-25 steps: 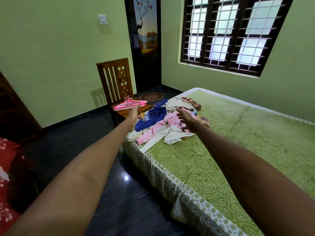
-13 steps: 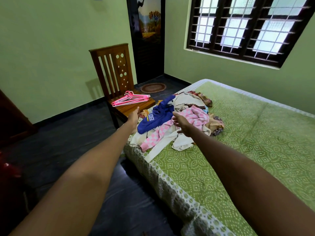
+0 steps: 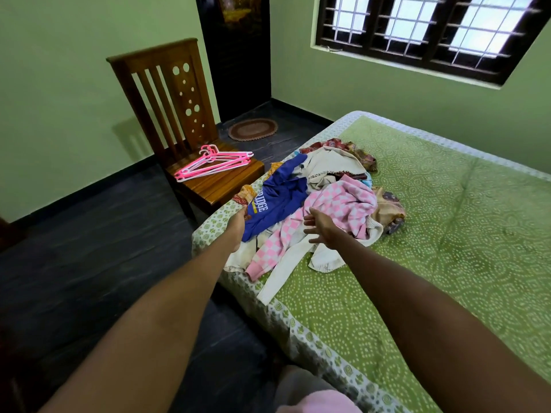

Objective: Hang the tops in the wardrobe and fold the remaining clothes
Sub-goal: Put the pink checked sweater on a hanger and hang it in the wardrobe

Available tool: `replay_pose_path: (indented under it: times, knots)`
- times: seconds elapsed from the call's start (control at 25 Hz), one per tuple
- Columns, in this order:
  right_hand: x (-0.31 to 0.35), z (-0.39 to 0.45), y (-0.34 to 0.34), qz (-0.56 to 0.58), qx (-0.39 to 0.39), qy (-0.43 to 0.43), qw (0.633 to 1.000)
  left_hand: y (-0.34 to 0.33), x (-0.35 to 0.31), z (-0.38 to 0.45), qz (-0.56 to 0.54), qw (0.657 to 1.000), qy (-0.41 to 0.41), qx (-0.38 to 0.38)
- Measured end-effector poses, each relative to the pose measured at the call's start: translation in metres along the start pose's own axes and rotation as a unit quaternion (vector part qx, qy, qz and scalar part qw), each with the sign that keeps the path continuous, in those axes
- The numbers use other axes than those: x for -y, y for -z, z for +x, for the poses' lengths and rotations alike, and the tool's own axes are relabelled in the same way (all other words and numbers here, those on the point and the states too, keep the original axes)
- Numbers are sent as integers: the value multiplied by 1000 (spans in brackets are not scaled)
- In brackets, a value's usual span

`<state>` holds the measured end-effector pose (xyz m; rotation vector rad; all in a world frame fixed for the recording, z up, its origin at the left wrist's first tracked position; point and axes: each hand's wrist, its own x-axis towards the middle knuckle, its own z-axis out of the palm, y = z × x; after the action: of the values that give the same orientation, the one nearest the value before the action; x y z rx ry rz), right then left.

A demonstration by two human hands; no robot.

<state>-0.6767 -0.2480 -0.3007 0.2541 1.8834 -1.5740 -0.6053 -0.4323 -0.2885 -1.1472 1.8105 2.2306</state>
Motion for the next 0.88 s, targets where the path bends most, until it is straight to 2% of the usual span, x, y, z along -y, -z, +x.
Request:
replay_pose_path:
  times: [0.2,0.36,0.48,0.88]
  knots:
    - [-1,78,-17,49,-11,-45,998,-10,-12,90,-28,998,44,27]
    - [7,127,-16,90,-22,-86,992,-26,-38,143,-8,996,78,32]
    - [10,157,1,118,-35,-104,987,-45,-41,180,49,994,91,37]
    - [-3,216,59,222,-105,-181,953,-124,-23,258,211,959,133,132]
